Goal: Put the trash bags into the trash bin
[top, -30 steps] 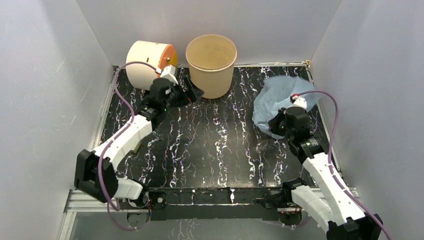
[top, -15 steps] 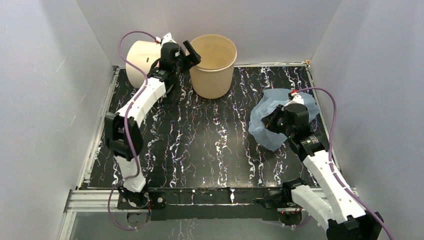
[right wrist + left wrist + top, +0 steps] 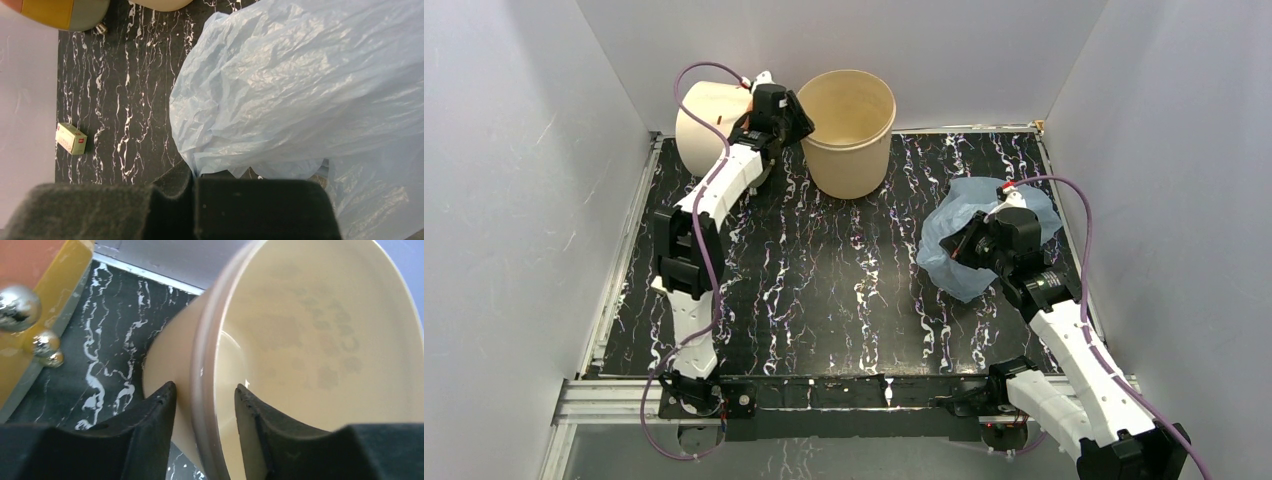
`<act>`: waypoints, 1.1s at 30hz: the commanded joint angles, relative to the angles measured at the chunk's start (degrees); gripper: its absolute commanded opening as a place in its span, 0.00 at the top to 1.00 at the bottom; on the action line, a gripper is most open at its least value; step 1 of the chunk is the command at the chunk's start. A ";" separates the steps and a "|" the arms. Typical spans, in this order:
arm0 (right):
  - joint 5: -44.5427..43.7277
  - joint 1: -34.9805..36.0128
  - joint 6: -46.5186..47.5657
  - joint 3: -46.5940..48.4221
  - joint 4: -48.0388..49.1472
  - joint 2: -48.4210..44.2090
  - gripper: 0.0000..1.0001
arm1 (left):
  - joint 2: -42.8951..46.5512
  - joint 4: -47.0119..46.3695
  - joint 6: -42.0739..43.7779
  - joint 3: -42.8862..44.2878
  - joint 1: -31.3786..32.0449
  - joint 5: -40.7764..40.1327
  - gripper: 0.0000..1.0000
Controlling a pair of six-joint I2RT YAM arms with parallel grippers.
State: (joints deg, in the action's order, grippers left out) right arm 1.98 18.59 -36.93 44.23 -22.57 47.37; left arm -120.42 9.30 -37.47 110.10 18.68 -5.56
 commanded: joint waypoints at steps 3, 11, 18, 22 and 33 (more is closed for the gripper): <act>1.78 -0.22 -1.44 -0.45 1.92 0.12 1.00 | 9.33 2.44 4.51 -8.54 0.05 -0.72 0.76; 2.69 -0.28 -1.93 0.10 1.77 0.48 1.00 | 22.18 3.32 7.98 -20.27 0.04 2.38 1.00; 3.58 -0.31 -2.33 0.70 2.26 -0.20 1.00 | 38.35 9.10 11.36 -32.18 0.04 6.90 1.00; 4.72 -0.38 -2.58 1.60 2.97 -0.17 1.00 | 46.51 16.97 12.11 -36.39 0.05 7.75 1.00; 7.46 -0.32 -3.54 2.54 3.79 -0.26 1.00 | 52.63 29.17 14.19 -38.60 0.04 2.52 1.00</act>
State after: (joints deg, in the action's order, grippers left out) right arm 7.22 18.44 -40.51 44.03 -22.04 47.68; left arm -68.49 35.86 -23.40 72.42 18.61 -1.10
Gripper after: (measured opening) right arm 0.019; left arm 0.073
